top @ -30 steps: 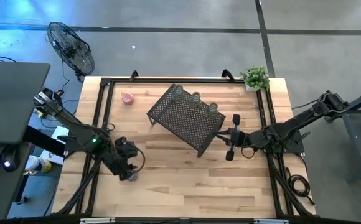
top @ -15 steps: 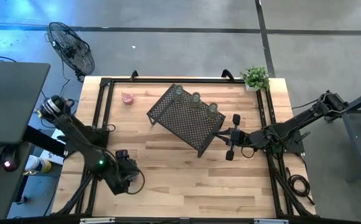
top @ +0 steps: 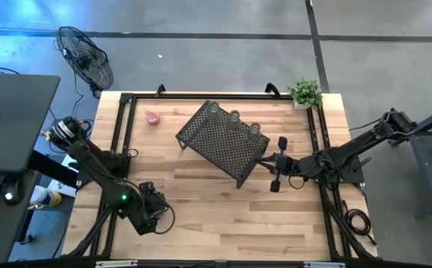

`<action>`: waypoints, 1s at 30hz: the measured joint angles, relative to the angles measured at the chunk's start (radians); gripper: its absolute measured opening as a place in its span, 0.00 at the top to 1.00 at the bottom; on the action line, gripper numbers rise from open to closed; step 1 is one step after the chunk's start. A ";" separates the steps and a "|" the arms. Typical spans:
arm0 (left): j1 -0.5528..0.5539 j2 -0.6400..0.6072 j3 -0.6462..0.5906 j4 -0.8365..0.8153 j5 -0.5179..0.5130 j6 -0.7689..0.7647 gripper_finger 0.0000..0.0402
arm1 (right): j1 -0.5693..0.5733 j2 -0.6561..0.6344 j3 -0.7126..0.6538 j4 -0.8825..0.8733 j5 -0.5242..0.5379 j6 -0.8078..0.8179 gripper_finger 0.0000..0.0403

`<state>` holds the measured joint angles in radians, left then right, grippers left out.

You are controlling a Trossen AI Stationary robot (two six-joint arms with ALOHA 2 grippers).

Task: Pick & Place candle stick holders
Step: Put the black scented candle on the shelf

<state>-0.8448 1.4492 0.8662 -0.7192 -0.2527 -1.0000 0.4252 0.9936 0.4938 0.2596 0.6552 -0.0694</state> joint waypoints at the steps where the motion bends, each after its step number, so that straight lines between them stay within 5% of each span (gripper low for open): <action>1: 0.000 0.003 -0.007 0.015 0.000 0.000 0.14 | 0.000 0.000 0.000 0.000 -0.001 0.000 1.00; 30: 0.000 0.004 -0.103 0.153 0.055 -0.034 0.14 | 0.000 0.000 0.000 0.000 -0.008 -0.004 1.00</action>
<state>-0.8445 1.4532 0.7628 -0.5659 -0.1978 -1.0339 0.4252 0.9936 0.4938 0.2597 0.6472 -0.0733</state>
